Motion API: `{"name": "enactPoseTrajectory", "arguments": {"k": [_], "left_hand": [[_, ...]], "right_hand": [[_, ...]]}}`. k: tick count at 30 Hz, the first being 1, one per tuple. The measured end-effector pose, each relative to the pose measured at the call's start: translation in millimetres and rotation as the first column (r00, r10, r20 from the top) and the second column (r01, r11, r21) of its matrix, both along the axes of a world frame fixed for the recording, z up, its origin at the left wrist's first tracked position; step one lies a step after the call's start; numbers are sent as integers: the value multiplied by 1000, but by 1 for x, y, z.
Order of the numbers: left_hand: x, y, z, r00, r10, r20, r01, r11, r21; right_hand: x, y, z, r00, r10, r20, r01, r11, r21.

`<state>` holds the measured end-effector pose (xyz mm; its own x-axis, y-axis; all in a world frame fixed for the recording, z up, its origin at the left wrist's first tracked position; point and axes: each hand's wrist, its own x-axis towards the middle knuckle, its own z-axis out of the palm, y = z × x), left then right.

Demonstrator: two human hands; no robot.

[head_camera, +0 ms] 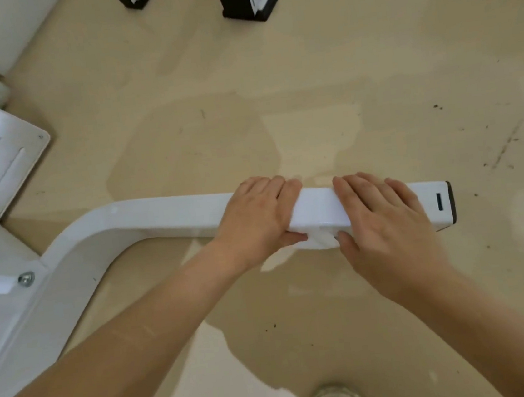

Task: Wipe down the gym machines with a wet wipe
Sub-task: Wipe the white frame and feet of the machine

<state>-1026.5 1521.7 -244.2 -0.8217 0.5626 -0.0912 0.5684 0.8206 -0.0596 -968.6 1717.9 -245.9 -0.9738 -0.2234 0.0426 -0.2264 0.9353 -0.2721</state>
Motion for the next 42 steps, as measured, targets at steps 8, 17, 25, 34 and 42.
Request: {"name": "enactPoseTrajectory", "arguments": {"k": [8, 17, 25, 34, 42], "left_hand": [[21, -146, -2, 957, 241, -162, -264, 954, -145], [20, -232, 6, 735, 674, -79, -678, 730, -82], [28, -114, -23, 933, 294, -206, -290, 956, 52], [30, 62, -31, 940, -21, -340, 97, 973, 209], [-1, 191, 15, 946, -239, 219, 250, 968, -24]], "right_hand": [[16, -50, -5, 997, 38, -64, -37, 999, 18], [13, -78, -7, 1000, -1, -24, 1, 1000, -7], [15, -89, -10, 996, 5, -91, -12, 997, -73], [34, -6, -10, 969, -202, -142, 171, 964, -206], [54, 67, -4, 845, -499, 193, 532, 741, -409]]}}
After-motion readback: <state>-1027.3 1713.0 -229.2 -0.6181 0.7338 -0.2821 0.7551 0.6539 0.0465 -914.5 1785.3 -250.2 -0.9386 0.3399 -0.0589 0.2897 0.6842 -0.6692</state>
